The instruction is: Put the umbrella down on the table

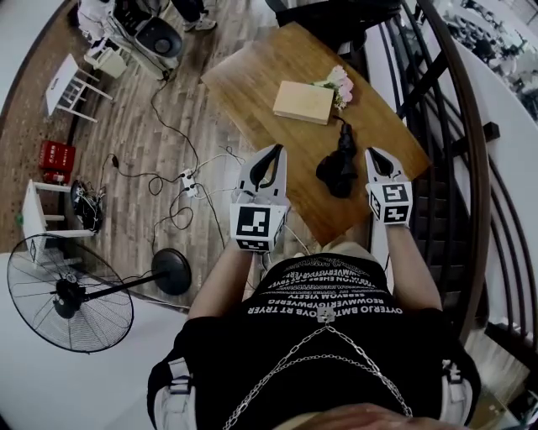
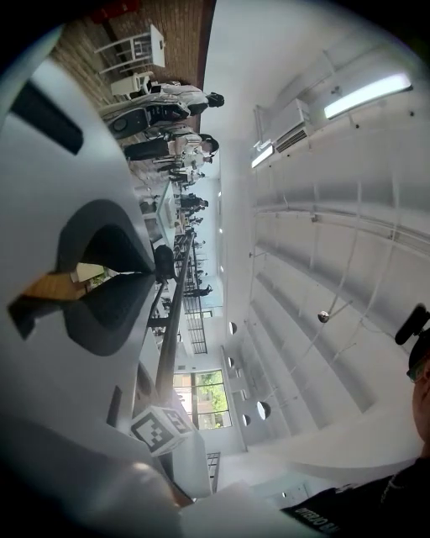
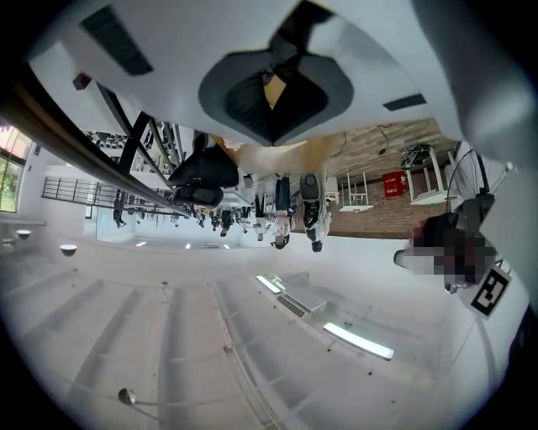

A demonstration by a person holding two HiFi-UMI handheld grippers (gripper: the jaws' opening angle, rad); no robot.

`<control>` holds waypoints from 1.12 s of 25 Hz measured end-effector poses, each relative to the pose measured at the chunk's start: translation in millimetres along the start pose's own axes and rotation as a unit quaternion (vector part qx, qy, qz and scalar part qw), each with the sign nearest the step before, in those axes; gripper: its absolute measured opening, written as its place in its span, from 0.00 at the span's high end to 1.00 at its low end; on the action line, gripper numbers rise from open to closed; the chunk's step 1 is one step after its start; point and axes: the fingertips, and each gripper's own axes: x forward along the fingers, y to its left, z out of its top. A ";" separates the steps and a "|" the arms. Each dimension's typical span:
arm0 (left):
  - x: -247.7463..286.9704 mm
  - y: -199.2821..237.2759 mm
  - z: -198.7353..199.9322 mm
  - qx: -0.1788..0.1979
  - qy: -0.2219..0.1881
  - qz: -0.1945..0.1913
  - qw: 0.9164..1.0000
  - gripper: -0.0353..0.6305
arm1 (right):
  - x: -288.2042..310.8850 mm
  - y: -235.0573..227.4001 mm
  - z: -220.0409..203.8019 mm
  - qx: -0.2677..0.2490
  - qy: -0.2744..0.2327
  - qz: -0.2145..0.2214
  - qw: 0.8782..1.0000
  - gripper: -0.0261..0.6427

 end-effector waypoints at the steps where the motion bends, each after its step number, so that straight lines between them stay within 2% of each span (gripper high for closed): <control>1: -4.7 -1.1 0.9 0.001 -0.003 -0.002 1.000 0.90 | -7.1 2.3 5.5 -0.001 -0.005 -0.002 1.000 0.94; 11: -47.4 -17.4 6.5 -0.004 -0.021 -0.028 0.999 0.90 | -77.1 25.8 50.3 -0.007 -0.058 -0.031 0.998 0.94; 18: -75.6 -18.2 5.6 -0.014 -0.033 -0.035 0.999 0.90 | -119.3 47.5 79.0 -0.012 -0.094 -0.034 0.995 0.94; 28: -102.1 -7.7 7.0 -0.020 -0.051 -0.031 0.998 0.90 | -142.2 73.5 87.4 -0.027 -0.100 -0.037 0.994 0.94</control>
